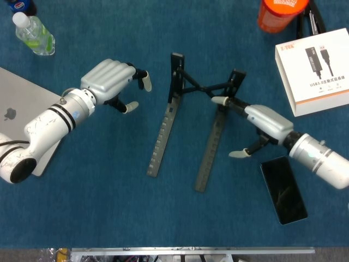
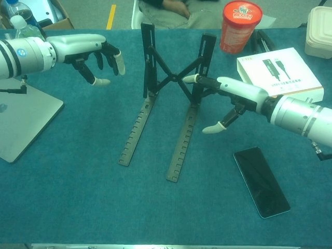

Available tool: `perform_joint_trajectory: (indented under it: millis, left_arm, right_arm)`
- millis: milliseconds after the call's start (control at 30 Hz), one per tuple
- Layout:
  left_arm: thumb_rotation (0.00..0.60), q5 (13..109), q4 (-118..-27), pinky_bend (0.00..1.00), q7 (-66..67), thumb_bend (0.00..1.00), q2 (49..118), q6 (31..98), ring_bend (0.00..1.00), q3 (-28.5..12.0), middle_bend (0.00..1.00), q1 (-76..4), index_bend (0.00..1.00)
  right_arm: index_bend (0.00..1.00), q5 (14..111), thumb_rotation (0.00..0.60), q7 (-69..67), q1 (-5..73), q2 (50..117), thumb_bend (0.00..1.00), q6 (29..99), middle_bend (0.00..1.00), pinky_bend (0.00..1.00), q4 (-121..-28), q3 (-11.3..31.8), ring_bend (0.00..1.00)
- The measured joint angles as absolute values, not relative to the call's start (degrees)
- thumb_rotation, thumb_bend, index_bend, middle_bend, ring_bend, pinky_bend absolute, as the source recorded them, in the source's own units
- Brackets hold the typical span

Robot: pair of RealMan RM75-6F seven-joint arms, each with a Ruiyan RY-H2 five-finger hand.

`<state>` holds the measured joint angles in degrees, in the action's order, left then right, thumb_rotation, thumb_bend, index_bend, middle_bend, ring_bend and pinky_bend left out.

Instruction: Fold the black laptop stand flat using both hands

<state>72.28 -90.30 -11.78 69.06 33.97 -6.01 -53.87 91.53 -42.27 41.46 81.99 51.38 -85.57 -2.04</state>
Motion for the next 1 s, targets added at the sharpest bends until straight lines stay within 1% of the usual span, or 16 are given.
perform_joint_trajectory:
  millis: [267,567,1000]
  left_arm:
    - [0.6,72.08,-91.07,0.34,-11.2,0.33,68.0,34.2,0.27,-6.18,0.37,-53.5,0.35]
    - [0.6,71.67,-92.62,0.34,-10.18,0.33,66.4,34.68,0.27,-6.58,0.37,-53.17,0.35]
    - [0.6,71.2,-93.8,0.34,-9.46,0.33,65.1,35.09,0.27,-6.89,0.37,-52.59,0.35]
  right_arm:
    - [0.0,91.07,0.6,-42.66,43.1,84.81,0.09,49.8,0.05,0.14,-85.39,-1.03,0.0]
    - [0.0,88.37,0.6,-42.75,46.3,89.61,0.09,45.68,0.05,0.14,-83.43,1.69,0.0]
    - [0.0,83.51,0.6,-43.43,50.0,96.49,0.1,41.17,0.05,0.14,-76.2,5.87,0.0]
